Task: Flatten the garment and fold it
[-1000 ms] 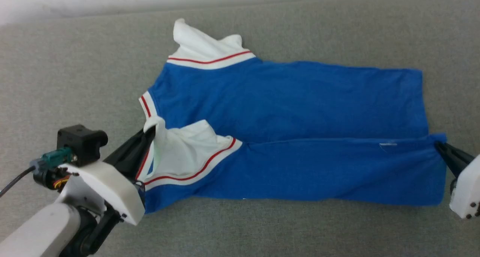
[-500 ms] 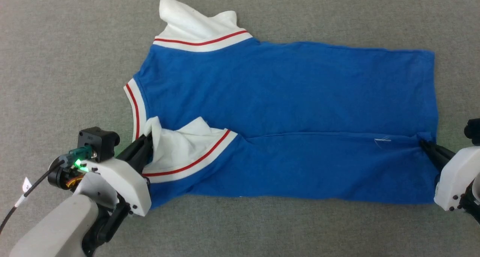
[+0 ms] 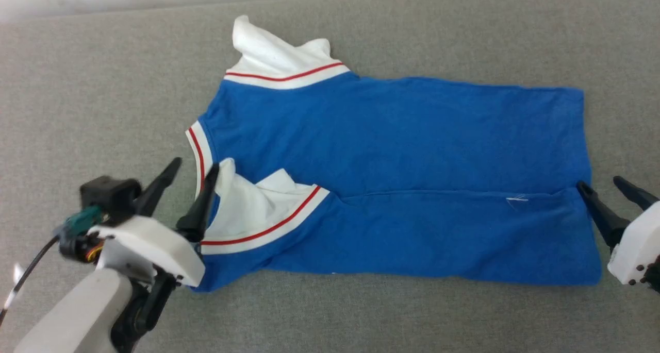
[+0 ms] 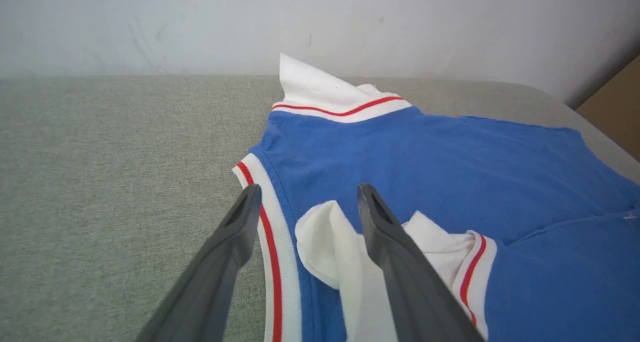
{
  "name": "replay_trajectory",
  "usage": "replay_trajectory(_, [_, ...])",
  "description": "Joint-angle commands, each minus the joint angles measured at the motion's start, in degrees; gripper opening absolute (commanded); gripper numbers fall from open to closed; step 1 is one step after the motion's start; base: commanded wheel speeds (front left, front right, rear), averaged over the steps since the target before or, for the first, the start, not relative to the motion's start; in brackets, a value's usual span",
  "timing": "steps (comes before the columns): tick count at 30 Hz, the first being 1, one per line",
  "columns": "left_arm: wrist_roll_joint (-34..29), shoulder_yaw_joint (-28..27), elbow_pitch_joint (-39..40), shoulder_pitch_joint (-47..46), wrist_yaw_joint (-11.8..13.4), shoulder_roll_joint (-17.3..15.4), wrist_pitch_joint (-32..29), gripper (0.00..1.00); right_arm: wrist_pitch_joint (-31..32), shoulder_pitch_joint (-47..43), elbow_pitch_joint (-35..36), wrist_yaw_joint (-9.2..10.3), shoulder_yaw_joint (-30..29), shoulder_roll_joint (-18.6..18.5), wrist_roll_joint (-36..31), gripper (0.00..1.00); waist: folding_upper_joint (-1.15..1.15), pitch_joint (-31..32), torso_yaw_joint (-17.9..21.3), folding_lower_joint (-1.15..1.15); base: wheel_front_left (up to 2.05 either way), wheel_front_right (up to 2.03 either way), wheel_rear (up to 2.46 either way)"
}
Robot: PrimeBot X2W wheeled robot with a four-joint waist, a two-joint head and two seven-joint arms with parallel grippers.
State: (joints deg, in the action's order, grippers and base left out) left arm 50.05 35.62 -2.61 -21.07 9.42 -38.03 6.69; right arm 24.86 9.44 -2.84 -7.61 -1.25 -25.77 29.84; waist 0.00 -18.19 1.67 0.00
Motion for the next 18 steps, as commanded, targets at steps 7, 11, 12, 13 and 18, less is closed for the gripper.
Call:
replay_trajectory(7, [-4.39,-6.3,8.21,10.25,8.6,-0.86,7.86,1.0,-4.44,-7.5,8.21,0.12,-5.43,3.89,-9.11,1.0,0.0,6.99,-0.16,0.0,0.0,0.0,0.0])
replay_trajectory(11, [-8.11,-10.45,12.99,15.54,11.65,1.87,8.25,1.0,-6.55,-11.06,11.3,0.12,-6.86,6.9,-14.23,1.0,0.0,8.22,-0.2,0.0,0.0,0.0,0.0])
replay_trajectory(12, [-9.56,-12.18,14.6,17.65,12.33,3.41,8.27,1.0,-7.15,-12.24,12.05,0.12,-7.03,8.19,-15.55,1.0,0.0,8.59,-0.18,0.0,0.0,0.0,0.0])
replay_trajectory(13, [-10.97,-13.73,16.02,19.88,12.69,5.03,8.28,1.0,-8.01,-13.26,12.73,0.12,-7.33,9.57,-16.85,1.0,0.0,8.93,-0.17,0.0,0.0,0.0,0.0])
replay_trajectory(18, [-17.61,-18.5,18.26,29.74,11.68,12.4,8.3,1.0,-13.09,-17.81,14.37,0.12,-8.45,17.02,-22.86,1.0,0.0,10.85,-0.5,0.0,0.0,0.0,0.0])
